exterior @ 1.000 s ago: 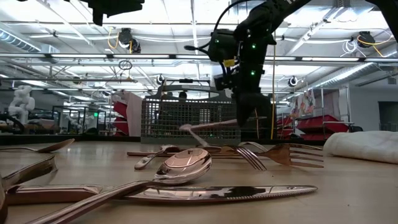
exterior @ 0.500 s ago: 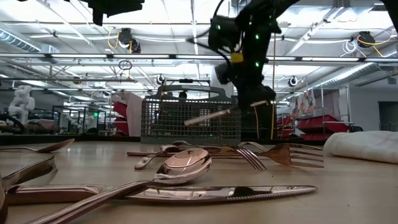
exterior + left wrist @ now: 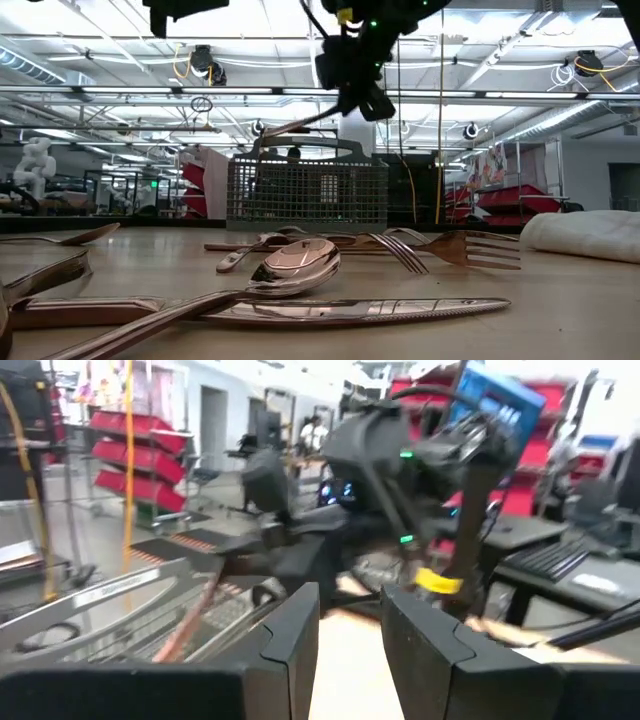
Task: Sort silverware
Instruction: Put the top bronze knife into the gray silverware rack
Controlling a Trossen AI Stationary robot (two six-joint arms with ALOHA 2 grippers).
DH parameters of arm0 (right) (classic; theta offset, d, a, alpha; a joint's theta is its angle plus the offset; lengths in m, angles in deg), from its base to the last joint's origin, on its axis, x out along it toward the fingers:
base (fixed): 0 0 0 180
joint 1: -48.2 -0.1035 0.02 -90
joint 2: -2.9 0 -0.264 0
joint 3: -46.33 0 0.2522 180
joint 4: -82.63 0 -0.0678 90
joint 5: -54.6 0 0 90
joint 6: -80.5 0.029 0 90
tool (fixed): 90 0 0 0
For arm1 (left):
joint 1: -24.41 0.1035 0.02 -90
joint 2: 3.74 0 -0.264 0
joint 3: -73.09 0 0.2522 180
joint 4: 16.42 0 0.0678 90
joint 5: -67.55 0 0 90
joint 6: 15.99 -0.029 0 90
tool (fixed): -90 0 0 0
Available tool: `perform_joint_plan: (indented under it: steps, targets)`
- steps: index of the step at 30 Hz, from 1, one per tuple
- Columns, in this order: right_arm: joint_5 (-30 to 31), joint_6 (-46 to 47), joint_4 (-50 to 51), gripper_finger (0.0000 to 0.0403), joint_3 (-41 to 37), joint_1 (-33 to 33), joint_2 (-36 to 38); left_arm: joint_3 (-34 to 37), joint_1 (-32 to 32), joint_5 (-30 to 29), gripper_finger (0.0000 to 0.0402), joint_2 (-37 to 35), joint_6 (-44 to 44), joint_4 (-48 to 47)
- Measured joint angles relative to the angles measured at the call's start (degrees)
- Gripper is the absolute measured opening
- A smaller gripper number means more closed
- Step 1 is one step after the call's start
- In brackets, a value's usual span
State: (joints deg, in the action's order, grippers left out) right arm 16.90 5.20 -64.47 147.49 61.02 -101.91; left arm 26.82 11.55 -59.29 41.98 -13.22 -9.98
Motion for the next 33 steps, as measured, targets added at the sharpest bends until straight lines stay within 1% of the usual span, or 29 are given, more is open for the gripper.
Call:
perform_joint_plan:
  steps: [3, 6, 8, 10, 12, 16, 20, 24, 27, 29, 33]
  targets:
    - [-0.4, -13.3, -9.0, 0.0016, 0.0, 1.7, -0.2, 0.0, -1.1, 0.3, 0.0114, -1.1, 0.0, 1.6]
    - [-4.2, -24.7, -14.8, 0.0016, 0.0, 3.4, -0.2, 0.0, -2.2, 0.4, 0.0114, -2.7, 0.0, 1.8]
    - [-6.2, -29.8, -17.8, 0.0016, 0.0, 4.3, -0.2, 0.0, -2.8, 0.4, 0.0114, -3.6, 0.0, 1.8]
    - [-8.1, -31.7, -18.8, 0.0016, 0.0, 5.0, -0.2, 0.0, -3.2, 0.4, 0.0114, -4.4, 0.0, 1.7]
    - [-9.8, -35.8, -19.0, 0.0016, 0.0, 5.7, -0.2, 0.0, -3.4, 0.4, 0.0114, -4.9, 0.0, 1.7]
    - [-15.7, -39.6, -23.6, 0.0016, -0.1, 7.0, -0.3, 0.0, -3.5, 0.4, 0.0114, -5.6, 0.0, 1.6]
    - [-18.8, -42.3, -29.5, 0.0016, 0.0, 7.5, -1.3, 0.0, -3.5, 0.4, 0.0114, -5.8, 0.0, 1.6]
    - [-21.5, -45.2, -31.6, 0.0016, 0.3, 8.0, -3.7, 0.0, -3.5, 0.4, 0.0114, -5.8, 0.0, 1.6]
    - [-22.5, -49.3, -32.9, 0.0016, 2.0, 8.3, -6.7, 0.0, -3.5, 0.4, 0.0114, -5.8, 0.0, 1.6]
    - [-22.5, -50.9, -36.3, 0.0016, 3.6, 8.5, -8.8, 0.0, -3.5, 0.4, 0.0114, -5.9, 0.0, 1.7]
    - [-25.4, -55.7, -40.8, 0.0016, 8.4, 9.1, -11.5, 0.0, -3.5, 0.4, 0.0114, -6.2, 0.0, 1.6]
